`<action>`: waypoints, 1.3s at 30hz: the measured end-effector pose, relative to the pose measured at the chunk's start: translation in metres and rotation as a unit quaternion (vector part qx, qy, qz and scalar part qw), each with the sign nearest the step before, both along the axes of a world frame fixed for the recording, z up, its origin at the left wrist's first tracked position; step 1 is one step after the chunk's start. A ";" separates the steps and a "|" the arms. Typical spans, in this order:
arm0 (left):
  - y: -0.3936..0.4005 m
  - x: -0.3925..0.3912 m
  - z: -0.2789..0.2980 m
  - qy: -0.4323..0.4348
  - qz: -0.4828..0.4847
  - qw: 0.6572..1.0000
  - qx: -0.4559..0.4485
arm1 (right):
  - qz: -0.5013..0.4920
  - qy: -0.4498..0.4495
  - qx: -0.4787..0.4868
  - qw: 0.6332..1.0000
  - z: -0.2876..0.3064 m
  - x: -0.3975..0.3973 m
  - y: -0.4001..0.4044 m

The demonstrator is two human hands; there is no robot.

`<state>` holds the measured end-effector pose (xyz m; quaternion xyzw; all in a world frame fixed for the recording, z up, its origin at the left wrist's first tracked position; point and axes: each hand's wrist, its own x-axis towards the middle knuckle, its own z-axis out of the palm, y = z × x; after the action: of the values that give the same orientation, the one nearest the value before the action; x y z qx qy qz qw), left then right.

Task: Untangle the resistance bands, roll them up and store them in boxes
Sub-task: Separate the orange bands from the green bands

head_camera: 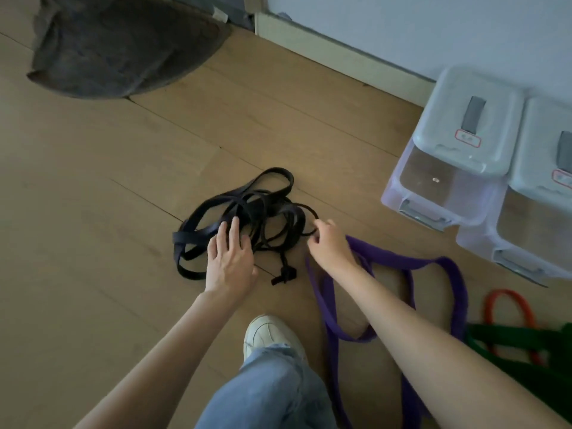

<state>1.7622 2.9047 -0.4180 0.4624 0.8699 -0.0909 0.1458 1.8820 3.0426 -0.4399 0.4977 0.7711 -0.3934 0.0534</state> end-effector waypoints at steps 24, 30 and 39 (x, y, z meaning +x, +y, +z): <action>0.062 0.173 -0.049 -0.203 -0.228 0.945 -0.121 | -0.128 -0.161 -0.181 0.962 -0.002 0.256 -0.076; 0.066 0.171 -0.050 -0.293 -0.155 0.939 -0.088 | -0.325 0.005 -0.144 0.935 -0.013 0.245 -0.073; 0.126 0.146 -0.032 -0.432 0.024 0.900 0.052 | -0.335 0.041 -0.122 0.933 -0.005 0.183 0.017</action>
<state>1.9086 3.0306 -0.4499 0.4425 0.7357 0.1661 0.4851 2.0647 3.0601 -0.4454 0.7005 0.5069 -0.4996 -0.0529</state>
